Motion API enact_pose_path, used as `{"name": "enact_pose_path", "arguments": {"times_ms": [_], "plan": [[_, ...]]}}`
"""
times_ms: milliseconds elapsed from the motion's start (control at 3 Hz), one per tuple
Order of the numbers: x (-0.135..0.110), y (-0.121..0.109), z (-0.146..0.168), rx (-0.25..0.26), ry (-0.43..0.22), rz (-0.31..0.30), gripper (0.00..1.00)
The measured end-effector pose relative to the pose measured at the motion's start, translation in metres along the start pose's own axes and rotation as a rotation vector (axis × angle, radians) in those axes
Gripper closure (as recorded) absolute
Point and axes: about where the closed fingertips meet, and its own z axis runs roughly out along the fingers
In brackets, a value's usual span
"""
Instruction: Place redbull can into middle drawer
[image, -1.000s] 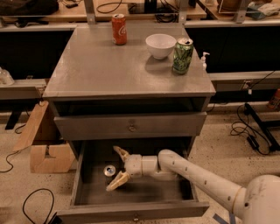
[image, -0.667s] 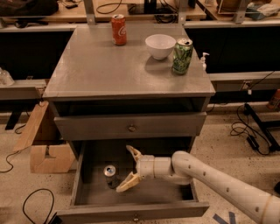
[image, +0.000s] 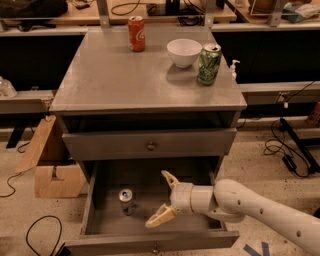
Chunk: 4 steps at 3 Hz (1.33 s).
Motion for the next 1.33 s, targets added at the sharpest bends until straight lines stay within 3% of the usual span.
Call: {"name": "enact_pose_path", "arguments": {"times_ms": [333, 667, 1000, 1333], "plan": [[-0.001, -0.002, 0.001, -0.003, -0.005, -0.003, 0.00], [-0.004, -0.017, -0.017, 0.035, 0.038, -0.009, 0.00], [-0.018, -0.052, -0.074, 0.129, 0.080, -0.019, 0.00], [-0.034, -0.096, -0.152, 0.220, 0.095, -0.048, 0.00]]}}
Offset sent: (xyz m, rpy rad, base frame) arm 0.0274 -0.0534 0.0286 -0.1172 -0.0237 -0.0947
